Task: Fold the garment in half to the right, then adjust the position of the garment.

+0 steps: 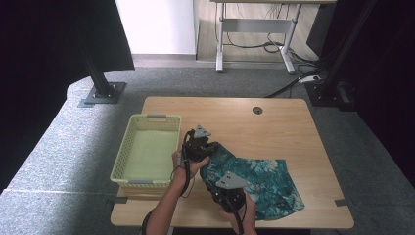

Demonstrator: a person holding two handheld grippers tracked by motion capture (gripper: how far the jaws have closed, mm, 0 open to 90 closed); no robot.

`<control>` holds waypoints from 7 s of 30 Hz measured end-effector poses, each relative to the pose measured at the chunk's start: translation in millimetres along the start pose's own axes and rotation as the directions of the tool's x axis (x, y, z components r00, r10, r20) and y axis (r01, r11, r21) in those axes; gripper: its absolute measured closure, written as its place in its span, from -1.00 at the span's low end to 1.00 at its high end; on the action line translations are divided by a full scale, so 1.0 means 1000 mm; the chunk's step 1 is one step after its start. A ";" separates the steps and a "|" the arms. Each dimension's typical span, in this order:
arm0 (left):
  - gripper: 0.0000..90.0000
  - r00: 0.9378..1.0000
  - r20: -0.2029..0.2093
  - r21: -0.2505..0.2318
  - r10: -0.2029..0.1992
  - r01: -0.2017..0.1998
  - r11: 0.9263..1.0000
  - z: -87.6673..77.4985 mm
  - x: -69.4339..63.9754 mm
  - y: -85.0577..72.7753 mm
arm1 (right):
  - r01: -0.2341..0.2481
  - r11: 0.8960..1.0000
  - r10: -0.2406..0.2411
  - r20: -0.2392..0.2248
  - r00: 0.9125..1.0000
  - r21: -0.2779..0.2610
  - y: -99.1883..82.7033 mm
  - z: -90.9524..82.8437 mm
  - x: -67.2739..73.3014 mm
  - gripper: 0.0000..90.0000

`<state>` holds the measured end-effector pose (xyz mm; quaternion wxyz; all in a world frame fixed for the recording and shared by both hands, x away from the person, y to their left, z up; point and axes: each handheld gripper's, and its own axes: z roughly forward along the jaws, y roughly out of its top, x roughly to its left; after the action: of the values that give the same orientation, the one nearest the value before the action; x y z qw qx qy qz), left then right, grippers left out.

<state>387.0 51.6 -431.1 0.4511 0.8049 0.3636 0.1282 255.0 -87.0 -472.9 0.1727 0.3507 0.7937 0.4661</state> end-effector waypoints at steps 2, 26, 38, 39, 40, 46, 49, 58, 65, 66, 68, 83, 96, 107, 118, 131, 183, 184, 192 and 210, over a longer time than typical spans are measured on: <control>0.92 1.000 0.005 -0.016 0.006 -0.006 1.000 -0.003 -0.003 0.006 | 0.006 1.000 -0.006 0.005 1.000 -0.014 0.008 -0.004 0.001 0.87; 0.92 1.000 0.003 -0.068 0.019 -0.019 0.998 -0.023 -0.009 0.025 | -0.042 0.997 0.042 -0.011 0.999 -0.070 0.030 -0.009 -0.005 0.87; 0.92 0.999 -0.002 -0.077 0.041 -0.041 0.996 -0.036 -0.006 0.039 | -0.012 0.998 0.011 -0.015 1.000 -0.067 0.040 -0.005 0.000 0.88; 0.92 0.999 -0.006 -0.081 0.047 -0.047 0.996 -0.039 -0.007 0.042 | -0.001 0.997 0.000 -0.013 1.000 -0.074 0.045 -0.008 0.003 0.88; 0.92 0.999 -0.010 -0.084 0.050 -0.051 0.995 -0.042 -0.008 0.044 | 0.002 0.996 -0.004 -0.015 1.000 -0.084 0.050 -0.010 0.005 0.88; 0.92 0.999 -0.019 -0.073 0.044 -0.045 0.996 -0.042 -0.008 0.038 | 0.005 0.996 -0.007 -0.020 1.000 -0.094 0.052 -0.011 0.010 0.88; 0.92 1.000 -0.018 -0.064 0.025 -0.026 0.998 -0.038 -0.002 0.031 | -0.004 0.998 0.002 -0.024 1.000 -0.065 0.045 -0.003 0.008 0.88; 0.92 0.999 -0.034 -0.089 0.009 -0.012 0.996 -0.052 0.009 0.035 | -0.015 0.997 0.011 -0.053 0.999 -0.075 0.055 0.002 0.011 0.88; 0.92 0.998 -0.061 -0.131 0.026 -0.034 0.991 -0.079 0.007 0.043 | 0.007 0.993 -0.016 -0.074 0.997 -0.122 0.076 -0.006 0.024 0.88; 0.92 0.998 -0.061 -0.129 0.029 -0.036 0.991 -0.080 0.006 0.042 | 0.008 0.992 -0.017 -0.075 0.997 -0.125 0.077 -0.007 0.025 0.88; 0.92 0.998 -0.058 -0.125 0.022 -0.029 0.992 -0.078 0.007 0.041 | 0.004 0.992 -0.015 -0.082 0.996 -0.129 0.077 -0.007 0.025 0.88; 0.91 0.999 -0.050 -0.065 0.006 -0.009 0.998 -0.027 -0.002 0.025 | -0.074 0.995 0.068 -0.086 0.994 -0.074 0.041 -0.009 -0.004 0.87; 0.90 0.998 -0.060 -0.037 -0.010 0.008 0.999 0.002 -0.008 0.014 | -0.127 0.991 0.125 -0.055 0.991 -0.042 0.015 -0.017 -0.032 0.86; 0.89 0.999 -0.032 0.011 0.015 -0.015 1.000 0.038 -0.025 0.012 | -0.164 0.986 0.163 -0.019 0.986 -0.025 -0.012 -0.031 -0.052 0.84; 0.87 1.000 0.013 0.064 0.001 -0.002 0.998 0.078 -0.040 -0.005 | -0.206 0.978 0.206 0.020 0.978 0.017 -0.051 -0.040 -0.074 0.83; 0.81 1.000 0.022 0.118 -0.010 0.008 0.993 0.108 -0.052 -0.020 | -0.245 0.969 0.244 0.038 0.969 0.034 -0.082 -0.044 -0.088 0.80; 0.10 0.999 0.006 -0.007 0.044 -0.044 0.999 0.029 -0.031 -0.044 | -0.201 0.979 0.205 0.175 0.963 -0.038 -0.080 -0.080 -0.094 -0.06; 0.10 0.999 0.005 -0.008 0.043 -0.043 0.999 0.028 -0.030 -0.044 | -0.193 0.980 0.197 0.170 0.966 -0.039 -0.077 -0.080 -0.093 -0.06; 0.10 0.999 0.001 0.014 0.041 -0.041 0.999 0.032 -0.027 -0.052 | -0.106 0.994 0.104 0.114 0.988 0.014 -0.050 -0.062 -0.084 0.01; 0.04 0.999 -0.036 0.065 -0.015 0.017 0.998 0.059 -0.020 -0.083 | 0.052 0.961 -0.054 -0.002 0.999 0.271 -0.043 0.004 -0.091 -0.03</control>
<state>365.9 27.8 -529.6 0.4189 0.8139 0.3820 0.1271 303.4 -163.8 -516.3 0.1378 0.3511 0.8585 0.3475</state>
